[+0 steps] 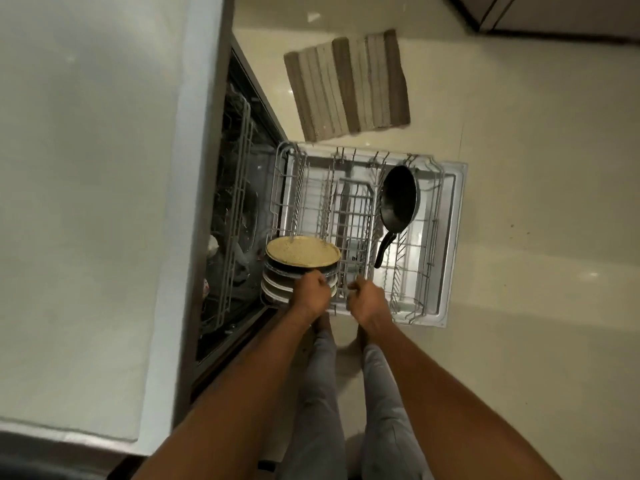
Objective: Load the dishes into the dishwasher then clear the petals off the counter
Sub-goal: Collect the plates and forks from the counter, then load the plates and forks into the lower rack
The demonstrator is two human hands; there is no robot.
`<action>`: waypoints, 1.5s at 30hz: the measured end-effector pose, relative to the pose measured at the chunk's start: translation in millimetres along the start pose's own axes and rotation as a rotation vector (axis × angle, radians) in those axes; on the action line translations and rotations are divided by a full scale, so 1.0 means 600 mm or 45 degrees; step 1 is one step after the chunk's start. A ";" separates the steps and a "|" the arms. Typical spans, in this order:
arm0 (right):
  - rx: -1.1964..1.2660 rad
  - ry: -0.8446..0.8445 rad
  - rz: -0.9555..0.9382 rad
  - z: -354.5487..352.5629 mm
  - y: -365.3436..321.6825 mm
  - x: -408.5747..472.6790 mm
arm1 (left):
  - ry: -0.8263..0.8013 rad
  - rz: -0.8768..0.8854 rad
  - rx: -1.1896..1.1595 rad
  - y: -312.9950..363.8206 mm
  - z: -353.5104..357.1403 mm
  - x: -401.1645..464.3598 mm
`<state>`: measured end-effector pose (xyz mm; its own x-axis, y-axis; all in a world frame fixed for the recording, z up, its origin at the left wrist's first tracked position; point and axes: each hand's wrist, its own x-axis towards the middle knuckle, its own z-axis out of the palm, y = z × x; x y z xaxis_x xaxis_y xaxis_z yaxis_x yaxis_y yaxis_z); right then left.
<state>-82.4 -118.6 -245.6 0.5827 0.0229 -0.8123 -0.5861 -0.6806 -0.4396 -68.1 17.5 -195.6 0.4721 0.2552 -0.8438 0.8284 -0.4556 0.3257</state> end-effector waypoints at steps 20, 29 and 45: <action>-0.169 -0.029 -0.300 -0.201 -0.088 -0.311 | 0.183 0.248 0.293 -0.005 -0.138 -0.420; -0.770 -0.176 -0.654 -0.132 -0.132 -0.393 | 0.368 0.139 0.147 -0.127 -0.113 -0.543; -1.664 -0.514 -1.547 0.045 -0.093 -0.725 | 0.829 -0.259 -0.207 -0.413 0.059 -0.850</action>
<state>-318.6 -70.8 121.8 0.0288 0.9035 -0.4276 0.8889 -0.2188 -0.4025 -524.7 -30.2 138.9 0.3450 0.8040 -0.4843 0.9302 -0.2239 0.2908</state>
